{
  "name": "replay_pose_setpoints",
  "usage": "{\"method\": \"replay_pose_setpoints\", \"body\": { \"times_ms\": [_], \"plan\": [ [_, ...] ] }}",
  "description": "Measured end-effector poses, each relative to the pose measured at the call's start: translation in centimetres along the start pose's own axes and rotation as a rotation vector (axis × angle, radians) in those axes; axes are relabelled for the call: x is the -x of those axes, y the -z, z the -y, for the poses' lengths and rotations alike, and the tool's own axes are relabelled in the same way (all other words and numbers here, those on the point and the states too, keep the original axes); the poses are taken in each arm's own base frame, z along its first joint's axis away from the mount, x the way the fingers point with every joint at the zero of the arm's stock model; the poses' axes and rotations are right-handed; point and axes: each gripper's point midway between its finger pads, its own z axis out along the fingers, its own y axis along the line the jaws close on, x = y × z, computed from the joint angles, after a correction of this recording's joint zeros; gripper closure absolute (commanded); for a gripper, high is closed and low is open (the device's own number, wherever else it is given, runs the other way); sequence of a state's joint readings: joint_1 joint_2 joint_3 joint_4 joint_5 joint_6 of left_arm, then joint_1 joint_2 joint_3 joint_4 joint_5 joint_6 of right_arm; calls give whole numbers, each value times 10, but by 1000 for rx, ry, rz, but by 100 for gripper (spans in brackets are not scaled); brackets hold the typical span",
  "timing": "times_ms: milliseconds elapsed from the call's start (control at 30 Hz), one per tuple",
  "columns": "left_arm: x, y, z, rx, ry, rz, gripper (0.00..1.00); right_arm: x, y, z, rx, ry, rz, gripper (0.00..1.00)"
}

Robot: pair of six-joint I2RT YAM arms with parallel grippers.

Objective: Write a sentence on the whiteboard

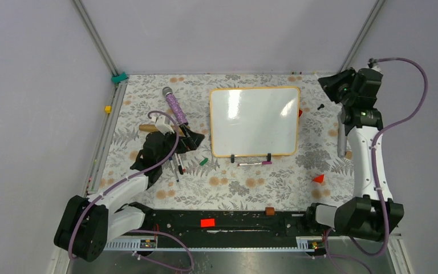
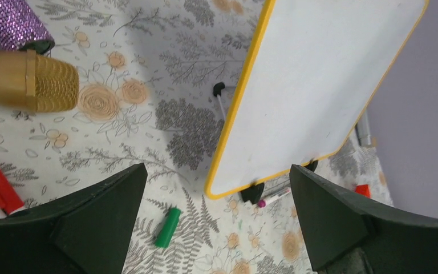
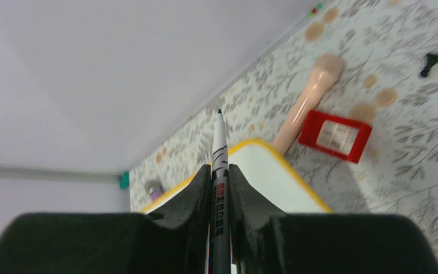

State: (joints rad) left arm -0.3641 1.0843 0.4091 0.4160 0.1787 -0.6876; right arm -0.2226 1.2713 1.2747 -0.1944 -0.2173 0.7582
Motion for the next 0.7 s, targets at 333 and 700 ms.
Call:
{"method": "replay_pose_setpoints", "body": {
  "times_ms": [333, 700],
  "plan": [
    [-6, 17, -27, 142, -78, 19, 1, -126, 38, -46, -10, 346, -227, 100],
    [-11, 38, -32, 56, -202, 143, 2, -150, 83, -98, -143, 741, -100, 100]
  ]
}}
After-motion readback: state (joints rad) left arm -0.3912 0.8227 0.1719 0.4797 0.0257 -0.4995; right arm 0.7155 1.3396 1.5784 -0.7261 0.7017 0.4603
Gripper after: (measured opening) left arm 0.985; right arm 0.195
